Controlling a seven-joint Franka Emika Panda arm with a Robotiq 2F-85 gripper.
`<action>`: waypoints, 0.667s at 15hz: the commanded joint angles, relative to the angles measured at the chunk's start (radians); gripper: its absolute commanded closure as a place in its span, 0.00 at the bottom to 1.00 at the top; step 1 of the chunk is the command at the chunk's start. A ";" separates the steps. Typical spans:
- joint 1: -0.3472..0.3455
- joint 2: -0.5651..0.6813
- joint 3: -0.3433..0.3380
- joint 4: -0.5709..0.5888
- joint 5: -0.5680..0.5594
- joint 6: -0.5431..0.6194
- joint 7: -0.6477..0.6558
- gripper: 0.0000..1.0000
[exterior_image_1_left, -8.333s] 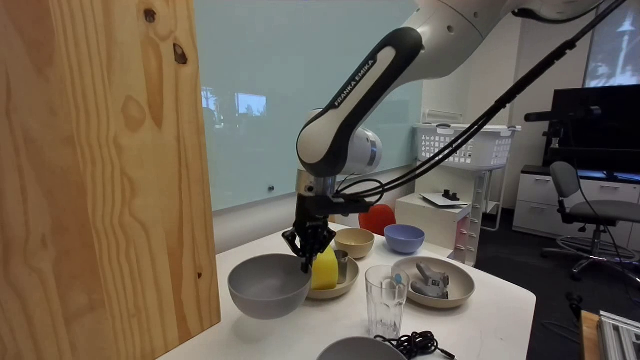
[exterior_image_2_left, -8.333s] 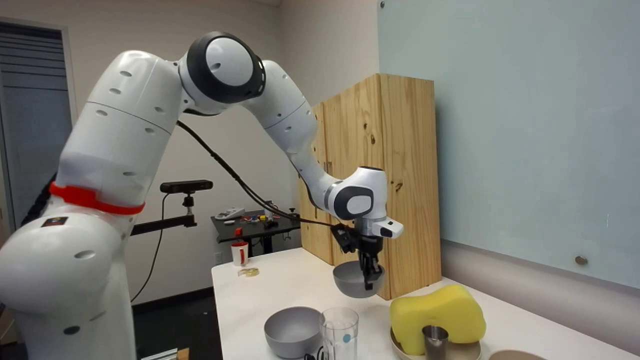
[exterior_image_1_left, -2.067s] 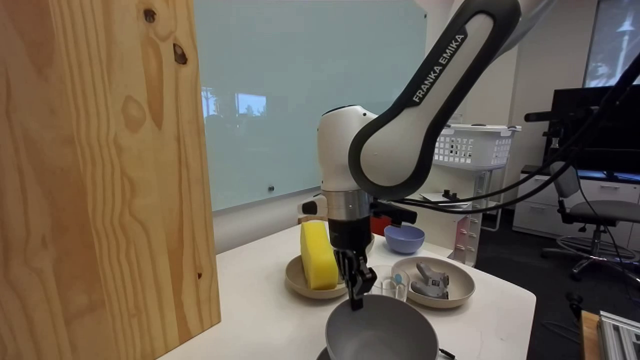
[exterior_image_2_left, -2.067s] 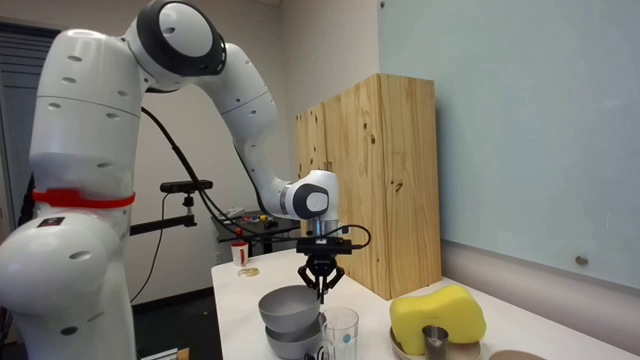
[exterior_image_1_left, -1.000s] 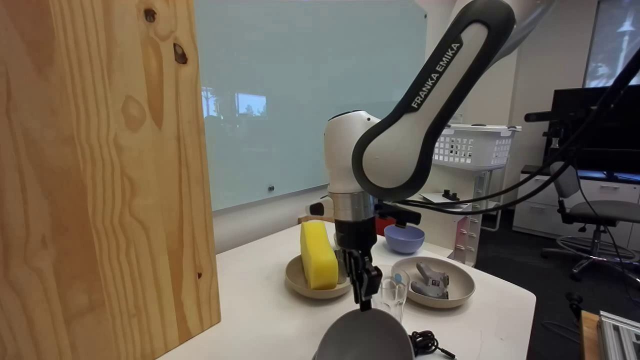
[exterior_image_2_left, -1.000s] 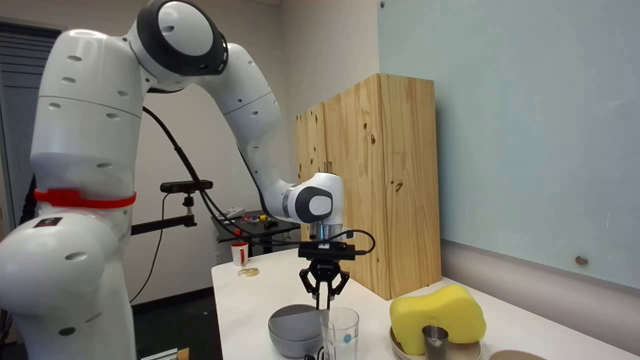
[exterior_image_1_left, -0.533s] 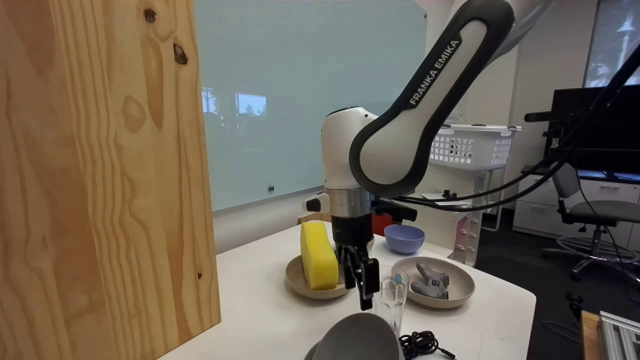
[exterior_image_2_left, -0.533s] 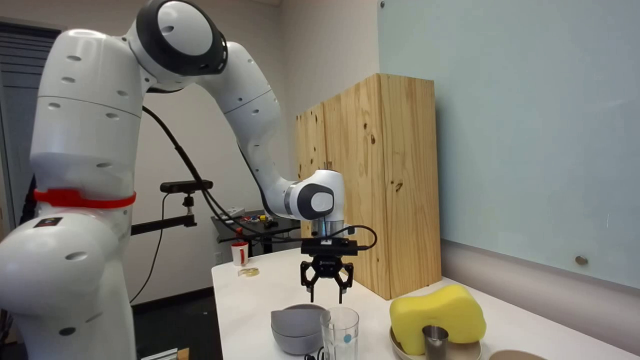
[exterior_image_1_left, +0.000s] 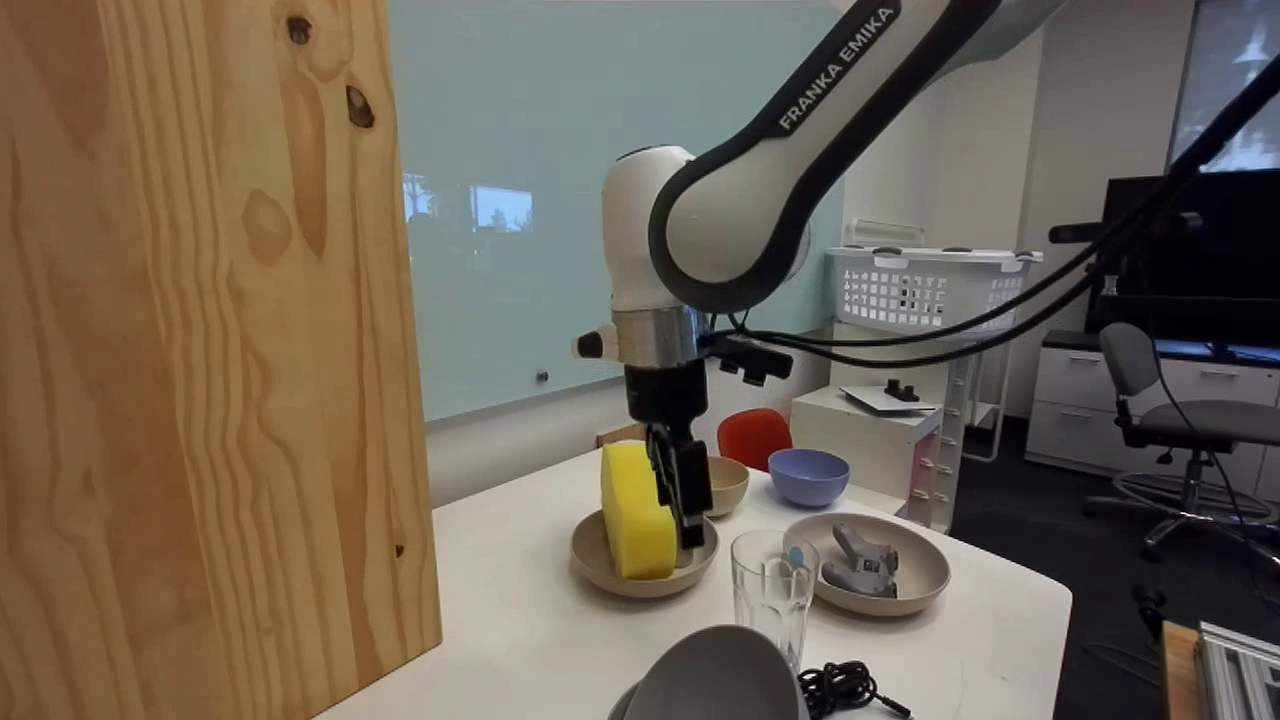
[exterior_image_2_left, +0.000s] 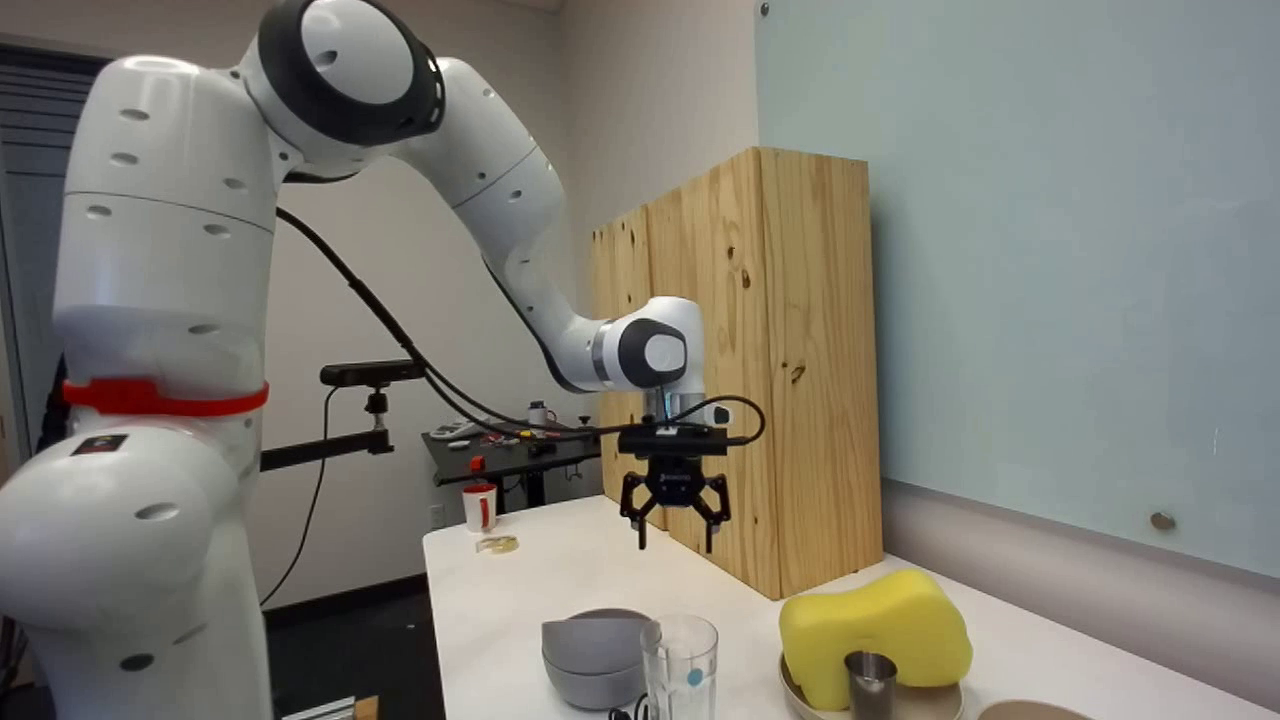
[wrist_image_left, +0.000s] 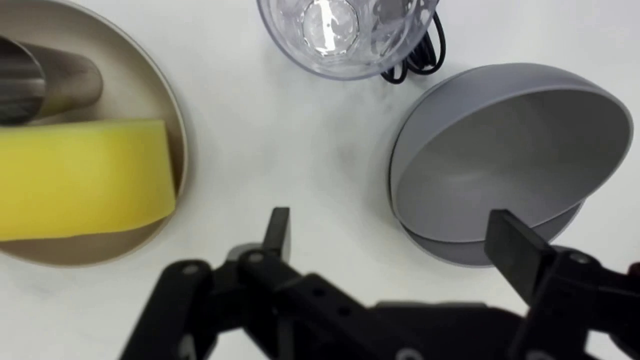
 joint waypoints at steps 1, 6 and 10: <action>-0.021 -0.039 -0.052 0.057 -0.026 -0.076 0.137 0.00; -0.078 -0.154 -0.137 0.028 -0.020 -0.116 0.270 0.00; -0.109 -0.182 -0.175 0.043 -0.094 -0.155 0.441 0.00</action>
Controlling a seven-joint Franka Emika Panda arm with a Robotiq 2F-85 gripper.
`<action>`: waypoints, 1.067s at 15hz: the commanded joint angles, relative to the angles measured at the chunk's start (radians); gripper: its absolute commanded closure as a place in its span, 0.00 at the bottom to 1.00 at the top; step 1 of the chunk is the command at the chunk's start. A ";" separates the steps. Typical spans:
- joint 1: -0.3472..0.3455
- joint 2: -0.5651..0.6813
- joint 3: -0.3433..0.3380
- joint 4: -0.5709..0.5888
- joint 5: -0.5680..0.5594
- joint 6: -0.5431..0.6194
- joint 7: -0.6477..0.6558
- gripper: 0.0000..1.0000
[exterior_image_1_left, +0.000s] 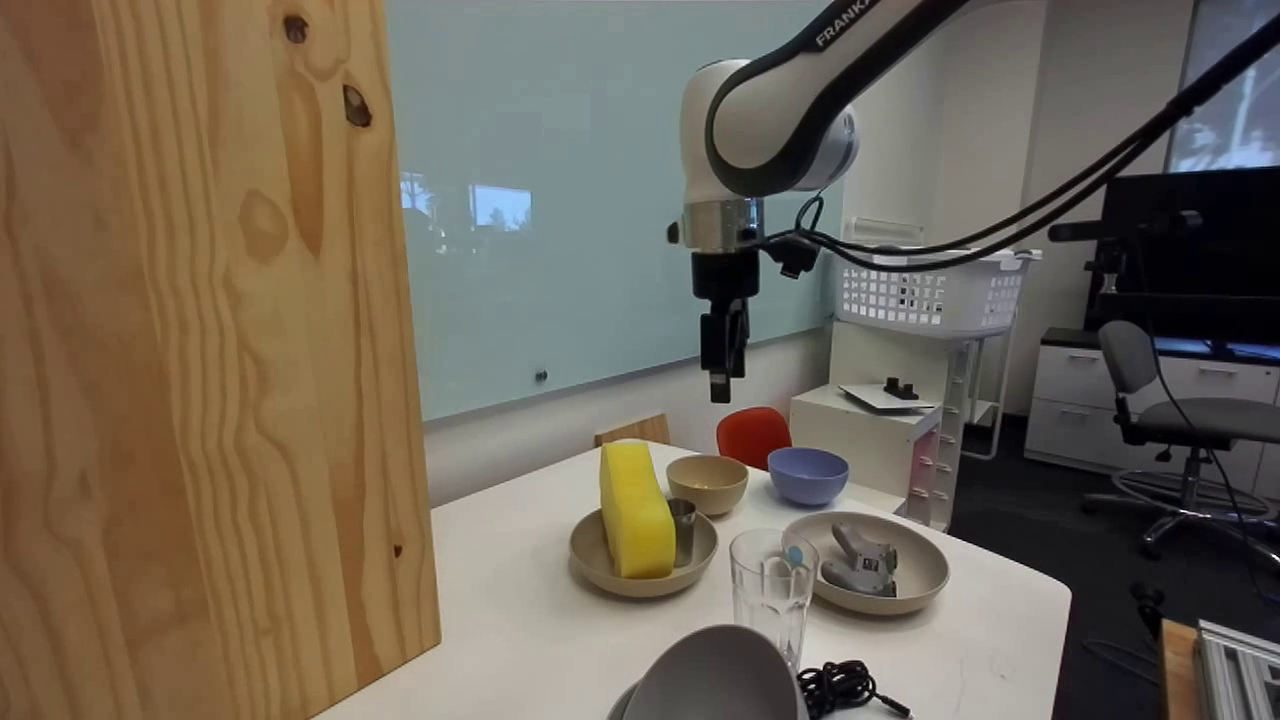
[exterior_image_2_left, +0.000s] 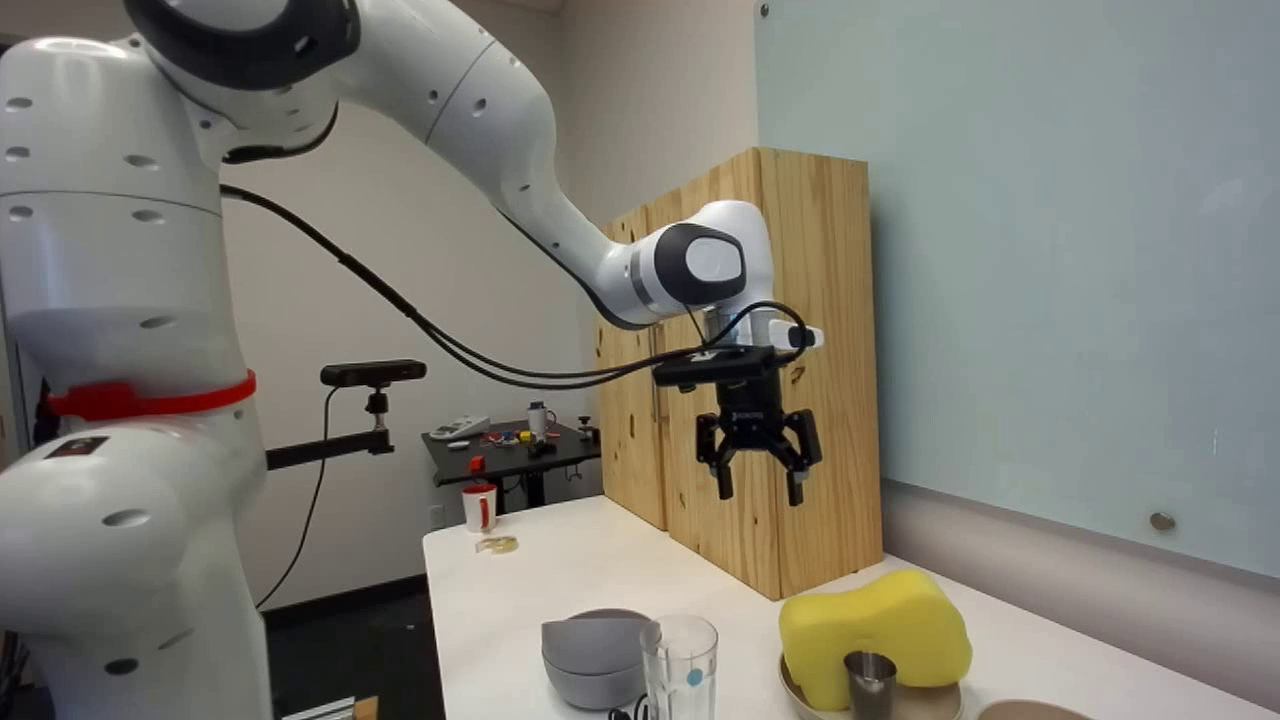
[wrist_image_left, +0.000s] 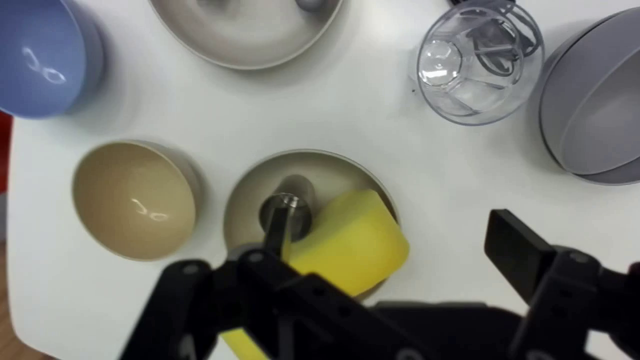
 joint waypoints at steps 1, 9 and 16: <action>-0.017 -0.019 -0.017 -0.015 -0.049 -0.035 0.166 0.00; -0.013 0.003 -0.012 -0.034 -0.010 -0.068 0.398 0.00; -0.020 -0.016 -0.019 -0.008 -0.024 -0.081 0.350 0.00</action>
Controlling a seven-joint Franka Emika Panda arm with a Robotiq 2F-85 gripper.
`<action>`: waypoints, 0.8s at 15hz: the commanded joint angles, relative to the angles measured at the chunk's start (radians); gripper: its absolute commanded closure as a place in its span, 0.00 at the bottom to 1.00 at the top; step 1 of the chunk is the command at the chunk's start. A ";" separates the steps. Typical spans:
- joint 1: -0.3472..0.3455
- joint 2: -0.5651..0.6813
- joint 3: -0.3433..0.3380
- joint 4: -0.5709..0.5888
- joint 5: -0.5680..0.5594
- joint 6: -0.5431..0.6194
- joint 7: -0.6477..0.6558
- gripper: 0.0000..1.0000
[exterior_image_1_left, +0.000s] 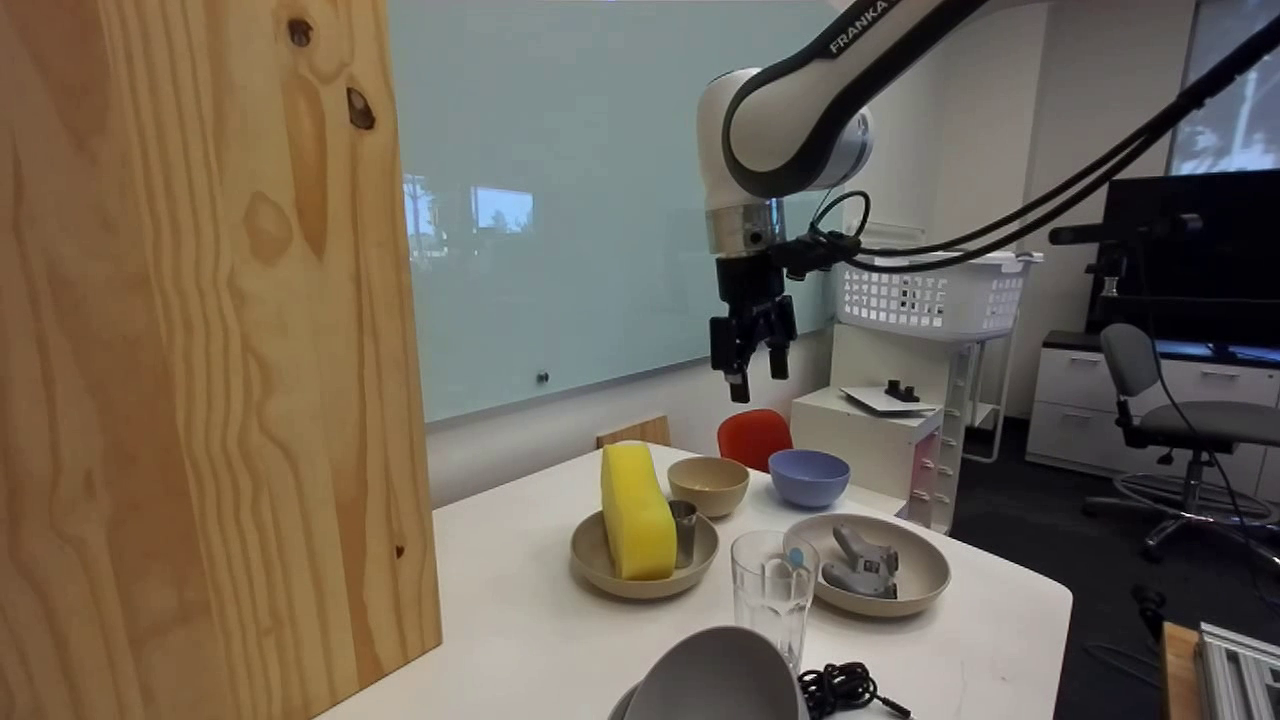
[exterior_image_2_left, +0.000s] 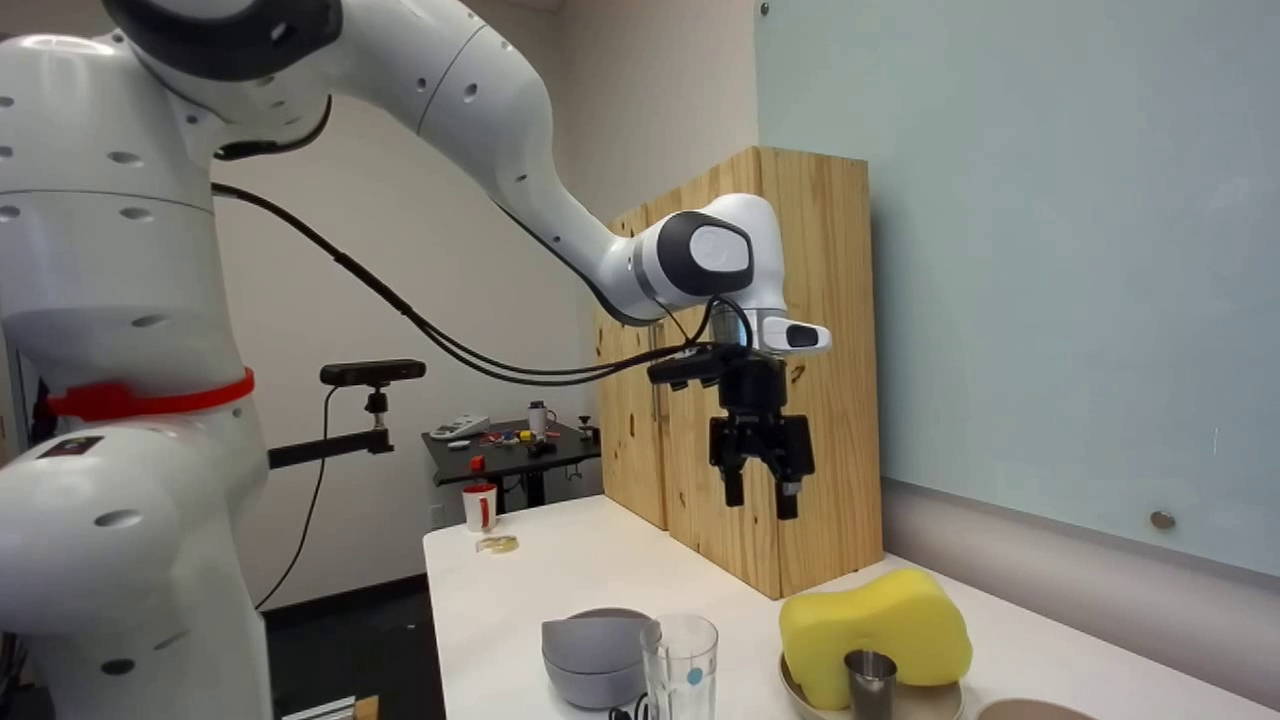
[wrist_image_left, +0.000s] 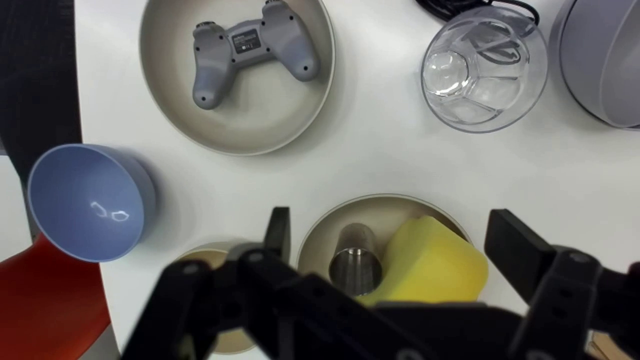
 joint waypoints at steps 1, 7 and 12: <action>0.001 0.000 -0.001 0.002 0.000 -0.003 0.000 0.00; -0.021 0.088 -0.025 0.127 -0.019 0.037 0.019 0.00; -0.056 0.144 -0.073 0.208 -0.018 0.093 0.071 0.00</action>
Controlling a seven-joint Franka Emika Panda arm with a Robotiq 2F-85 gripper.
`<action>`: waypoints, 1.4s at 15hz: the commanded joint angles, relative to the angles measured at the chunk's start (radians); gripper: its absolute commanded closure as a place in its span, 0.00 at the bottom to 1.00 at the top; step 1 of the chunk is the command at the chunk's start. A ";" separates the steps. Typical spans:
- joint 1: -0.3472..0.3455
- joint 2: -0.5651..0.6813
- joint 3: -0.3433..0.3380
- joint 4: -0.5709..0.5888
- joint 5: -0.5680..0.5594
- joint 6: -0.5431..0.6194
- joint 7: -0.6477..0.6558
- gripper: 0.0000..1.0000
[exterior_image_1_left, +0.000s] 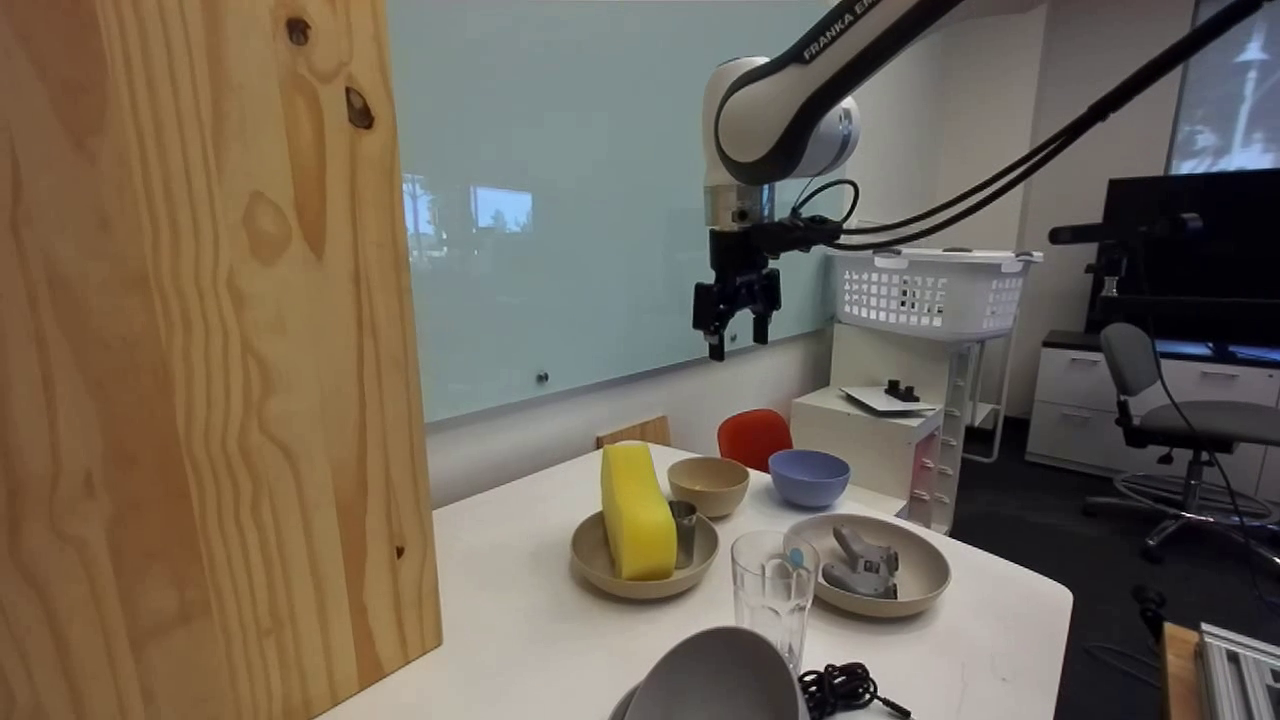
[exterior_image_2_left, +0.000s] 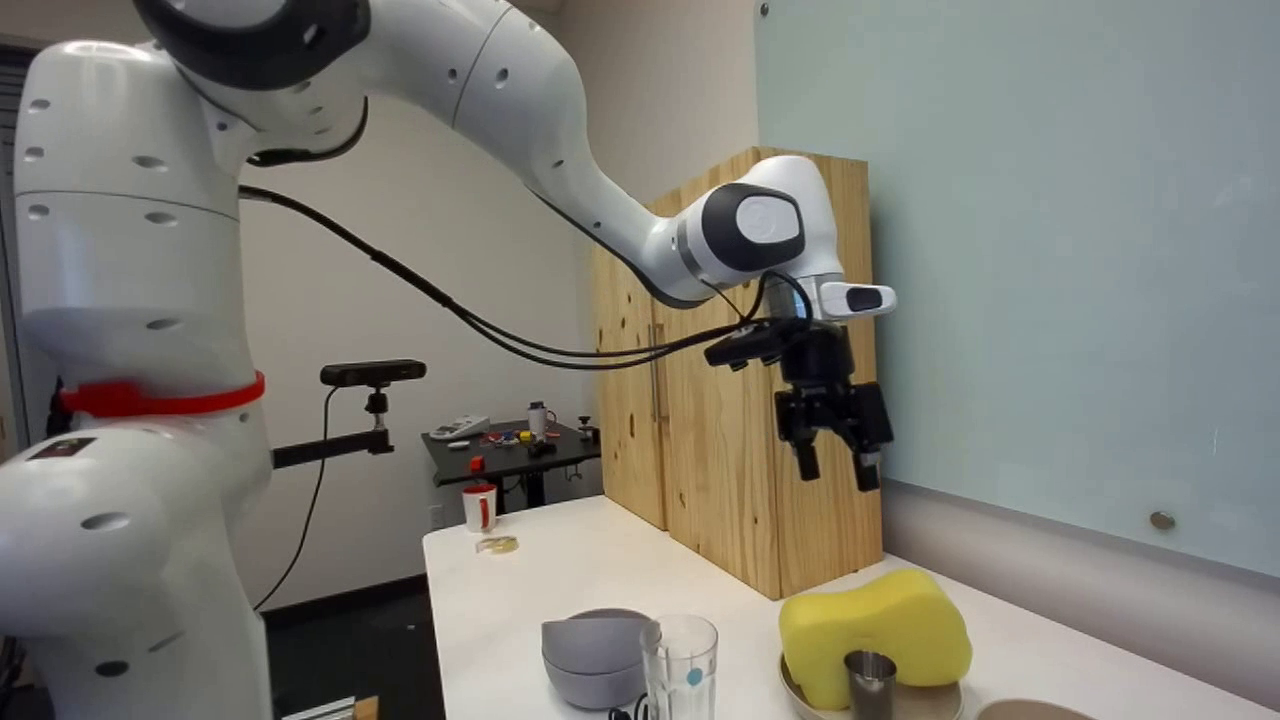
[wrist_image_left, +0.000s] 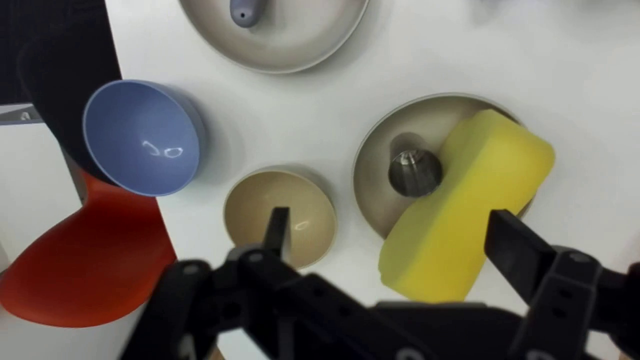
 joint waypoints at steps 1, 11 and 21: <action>-0.022 0.070 -0.027 0.063 0.006 0.030 0.047 0.00; -0.104 0.061 -0.122 0.001 0.048 0.181 0.103 0.00; -0.143 0.153 -0.148 -0.006 0.173 0.339 0.091 0.00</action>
